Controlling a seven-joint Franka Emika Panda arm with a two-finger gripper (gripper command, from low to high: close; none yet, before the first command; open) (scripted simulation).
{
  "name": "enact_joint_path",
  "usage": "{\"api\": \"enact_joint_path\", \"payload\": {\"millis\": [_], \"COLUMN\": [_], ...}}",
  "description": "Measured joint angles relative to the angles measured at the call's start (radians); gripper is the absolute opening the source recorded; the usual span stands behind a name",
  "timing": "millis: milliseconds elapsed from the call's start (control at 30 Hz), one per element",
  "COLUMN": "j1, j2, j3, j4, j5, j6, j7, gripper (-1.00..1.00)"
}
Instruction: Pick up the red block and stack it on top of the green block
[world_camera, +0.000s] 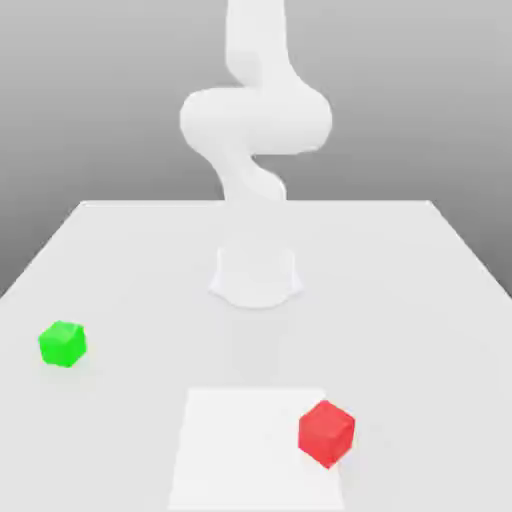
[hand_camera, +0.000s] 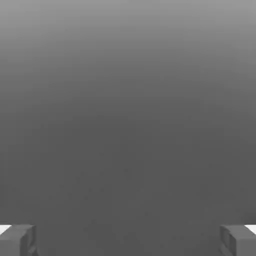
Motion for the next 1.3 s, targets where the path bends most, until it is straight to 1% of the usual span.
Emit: {"api": "enact_joint_path", "payload": {"millis": [200, 367, 533, 633, 733, 900, 933, 1167, 1300], "j1": [-0.032, -0.051, -0.064, -0.056, -0.029, 0.045, 0.055, 0.054, 0.023], "j2": [0.221, 0.401, 0.583, 0.695, 0.807, 0.989, 1.009, 1.006, 0.882], "j3": [0.083, 0.154, 0.214, 0.232, 0.211, 0.116, 0.104, 0.106, 0.154], "j4": [-0.091, -0.166, -0.240, -0.285, -0.316, -0.295, -0.292, -0.293, -0.313], "j5": [0.043, 0.046, 0.013, -0.031, -0.091, -0.196, -0.206, -0.206, -0.125], "j6": [0.113, 0.205, 0.298, 0.354, 0.416, 0.562, 0.578, 0.578, 0.475], "j7": [0.218, 0.418, 0.643, 0.796, 0.934, 1.029, 1.037, 1.037, 0.977], "gripper": [0.00, 0.00, 0.00, 0.00, 0.00, 0.00, -1.00, -1.00, -1.00]}}
